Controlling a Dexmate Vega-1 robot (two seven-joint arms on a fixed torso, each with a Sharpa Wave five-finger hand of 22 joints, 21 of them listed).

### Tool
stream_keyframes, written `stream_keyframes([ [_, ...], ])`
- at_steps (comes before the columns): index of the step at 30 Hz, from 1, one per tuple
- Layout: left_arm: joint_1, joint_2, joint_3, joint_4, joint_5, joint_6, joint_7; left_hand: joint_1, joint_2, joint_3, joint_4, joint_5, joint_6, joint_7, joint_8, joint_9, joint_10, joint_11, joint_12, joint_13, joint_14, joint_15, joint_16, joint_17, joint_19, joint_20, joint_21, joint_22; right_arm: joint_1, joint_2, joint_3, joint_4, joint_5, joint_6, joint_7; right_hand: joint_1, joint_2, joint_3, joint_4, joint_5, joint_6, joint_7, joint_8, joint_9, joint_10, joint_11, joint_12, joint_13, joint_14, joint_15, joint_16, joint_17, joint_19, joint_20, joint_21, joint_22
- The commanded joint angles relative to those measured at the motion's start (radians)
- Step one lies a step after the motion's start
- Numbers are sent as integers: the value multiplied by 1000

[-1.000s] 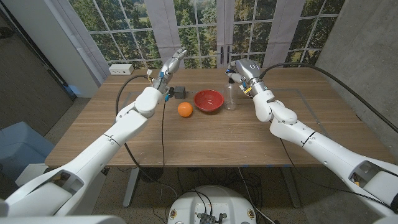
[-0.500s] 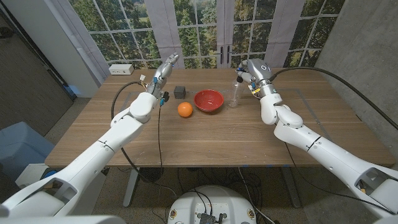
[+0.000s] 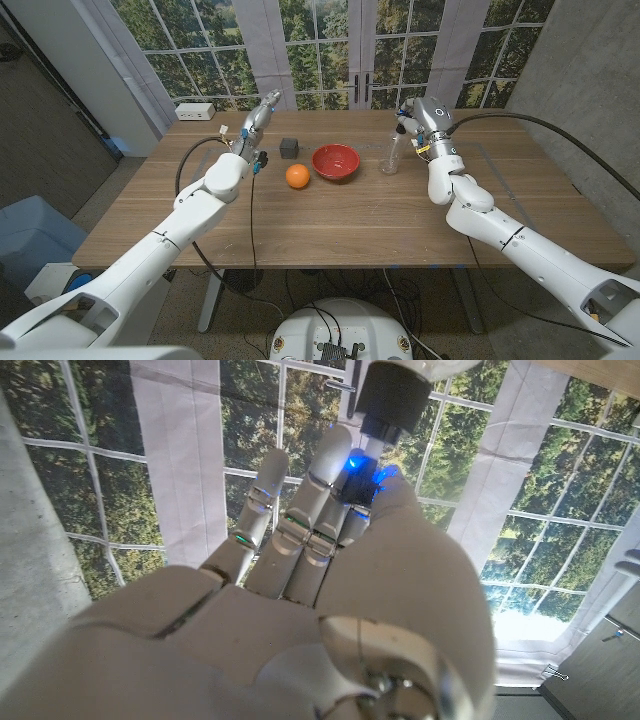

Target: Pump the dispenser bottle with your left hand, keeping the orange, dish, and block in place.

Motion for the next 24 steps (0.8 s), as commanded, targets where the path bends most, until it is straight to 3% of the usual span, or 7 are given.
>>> stream_keyframes([
  [1, 41, 16, -27, -22, -41, 5, 14, 12, 26, 1, -4, 4, 7, -2, 5, 1, -2, 4, 8, 2, -8, -25, 2, 2, 14, 0, 5, 3, -32, -11, 6, -14, 5, -59, -25, 14, -2, -4, -3, 7, -2, -5, -4, 2, 7, 6, -2, 3, 10, -1, -6, 4, -3, -158, 7, 0],
  [12, 62, 25, -35, -36, -49, -4, 19, 15, 26, 1, -8, 4, 10, 1, 6, 1, -1, 6, 8, 2, -2, -25, 3, 2, 21, -6, 5, 3, -21, -9, -32, 8, -45, -92, -46, 17, 4, -9, 0, 8, -9, -12, -10, 4, 4, -2, -8, 2, 4, -1, -17, 2, -17, -160, 0, -4],
  [15, 68, 24, -39, -40, -46, -8, 29, 15, 26, 1, -9, 4, 11, 2, 6, 1, 0, 8, 8, 2, -2, -25, 2, 2, 21, -6, 5, 3, -19, -14, -37, -16, -47, -134, 6, 19, 13, -7, 3, 4, -7, -20, -11, 3, 8, -15, -15, -6, 1, -2, -27, -7, -15, -158, 2, -3],
  [17, 71, 28, -39, -47, -44, -2, 31, 15, 26, 1, -9, 4, 12, 3, 6, 1, 0, 8, 8, 2, -1, -24, 2, 2, 21, -7, 5, 3, -9, -5, -58, -28, -84, -212, 48, 21, 19, 1, 2, -23, -8, -17, -13, -1, 7, -18, -42, -39, -11, -2, -66, -55, -3, -150, 5, -8],
  [19, 75, 31, -41, -51, -45, -7, 29, 16, 26, 1, -9, 4, 12, 3, 6, 1, 0, 8, 8, 2, -1, -25, 2, 2, 21, -7, 4, 3, -16, -5, -50, -13, -67, -172, 6, 3, 14, 13, 2, -87, -78, -30, -49, -11, -66, -26, -91, -65, -72, -5, -128, -104, 5, -138, -13, -16],
  [21, 79, 31, -43, -56, -42, -7, 34, 16, 27, 1, -10, 4, 13, 3, 6, 1, 0, 7, 8, 2, -1, -24, 2, 2, 21, -6, 4, 3, -12, -3, -55, -40, -71, -225, 61, -17, 9, 17, 4, -113, -121, -38, -75, -17, -128, -27, -111, -73, -114, -4, -157, -119, 11, -135, -30, -19],
  [24, 83, 35, -45, -63, -40, -8, 36, 17, 27, 1, -11, 4, 15, 5, 7, 1, 0, 8, 8, 2, -1, -25, 2, 2, 21, -7, 3, 3, -20, -7, -43, -44, -46, -196, 42, -91, -30, -5, 20, -126, -231, -43, -147, -35, -260, -24, -128, -107, -220, 1, -209, -149, 0, -99, -69, -20],
])
